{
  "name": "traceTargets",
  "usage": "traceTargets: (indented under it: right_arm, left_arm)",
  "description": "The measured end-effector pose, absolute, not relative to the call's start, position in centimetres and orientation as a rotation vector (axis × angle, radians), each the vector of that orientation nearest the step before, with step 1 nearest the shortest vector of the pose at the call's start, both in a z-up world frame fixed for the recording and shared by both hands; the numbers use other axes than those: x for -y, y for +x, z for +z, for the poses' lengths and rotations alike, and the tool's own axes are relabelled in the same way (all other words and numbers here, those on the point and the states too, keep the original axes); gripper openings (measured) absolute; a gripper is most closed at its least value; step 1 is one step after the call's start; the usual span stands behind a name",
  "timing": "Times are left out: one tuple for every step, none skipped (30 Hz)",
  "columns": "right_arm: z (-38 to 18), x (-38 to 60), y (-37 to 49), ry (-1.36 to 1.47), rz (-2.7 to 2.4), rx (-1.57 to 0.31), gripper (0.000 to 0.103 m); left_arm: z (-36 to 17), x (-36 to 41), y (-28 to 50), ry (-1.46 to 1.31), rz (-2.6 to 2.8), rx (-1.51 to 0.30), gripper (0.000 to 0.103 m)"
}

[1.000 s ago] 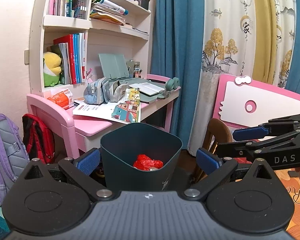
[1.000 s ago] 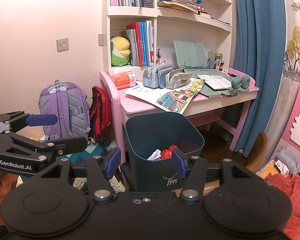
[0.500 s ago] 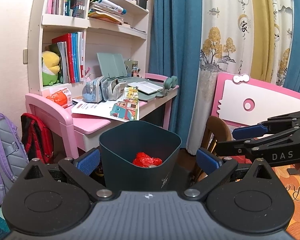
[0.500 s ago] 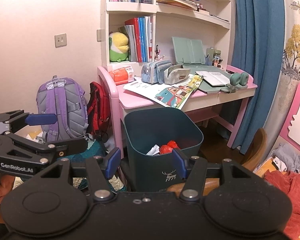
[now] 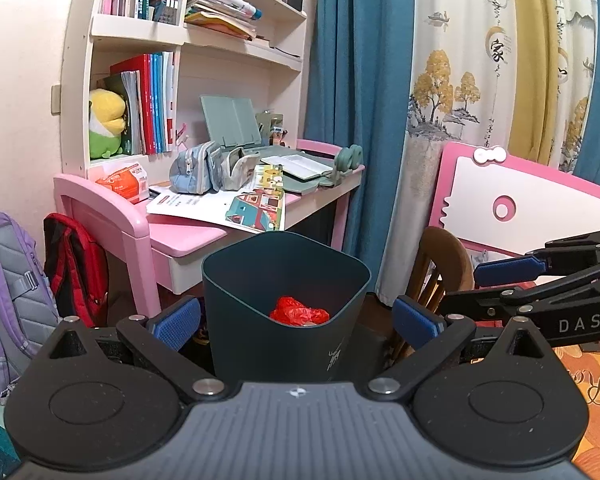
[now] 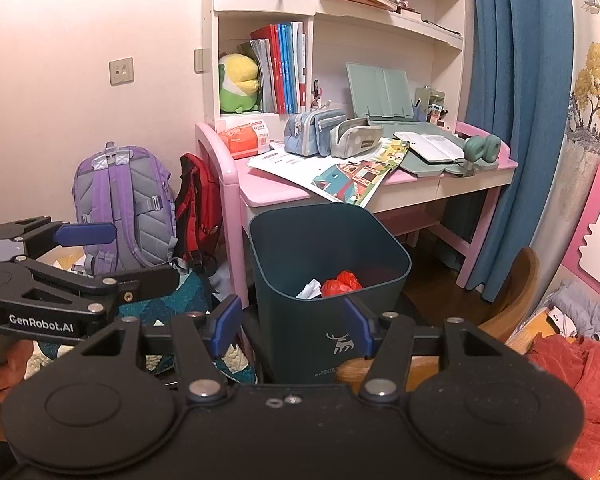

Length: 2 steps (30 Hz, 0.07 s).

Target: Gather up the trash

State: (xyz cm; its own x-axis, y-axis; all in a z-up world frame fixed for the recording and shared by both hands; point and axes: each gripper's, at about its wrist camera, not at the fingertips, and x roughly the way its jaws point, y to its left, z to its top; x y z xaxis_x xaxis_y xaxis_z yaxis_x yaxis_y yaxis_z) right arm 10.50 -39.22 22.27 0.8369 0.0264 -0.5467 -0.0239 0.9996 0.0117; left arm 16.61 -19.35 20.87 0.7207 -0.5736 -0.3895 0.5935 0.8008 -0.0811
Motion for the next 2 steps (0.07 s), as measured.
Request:
traceTargets:
  right_arm:
    - [22.15, 39.16, 10.47, 0.004, 0.027, -0.579, 0.055]
    - [22.05, 39.10, 10.43, 0.003, 0.028, -0.579, 0.055]
  left_arm:
    - [20.77, 19.34, 16.63, 0.049, -0.643, -0.415, 0.103]
    - [20.72, 19.33, 16.66, 0.049, -0.638, -0.416, 0.103]
